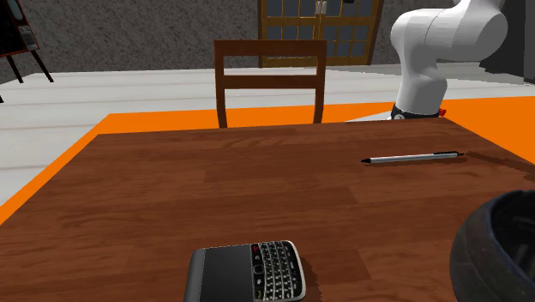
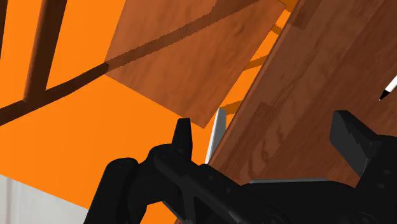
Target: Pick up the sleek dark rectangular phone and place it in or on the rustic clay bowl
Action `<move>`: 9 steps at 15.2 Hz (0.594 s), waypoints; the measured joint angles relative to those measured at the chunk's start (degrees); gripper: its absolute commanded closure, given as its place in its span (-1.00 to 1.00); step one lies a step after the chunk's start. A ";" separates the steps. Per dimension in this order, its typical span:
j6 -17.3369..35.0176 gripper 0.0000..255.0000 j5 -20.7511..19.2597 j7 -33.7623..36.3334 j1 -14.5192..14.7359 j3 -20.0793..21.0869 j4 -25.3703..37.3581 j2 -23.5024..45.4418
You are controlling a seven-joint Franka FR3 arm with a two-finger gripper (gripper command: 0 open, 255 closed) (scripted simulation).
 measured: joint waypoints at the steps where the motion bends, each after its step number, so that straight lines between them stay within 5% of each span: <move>1: 0.00 -1.00 0.00 0.00 0.00 0.00 0.00 0.00; 9: 7.57 -1.00 4.41 9.36 1.72 5.37 2.60 11.34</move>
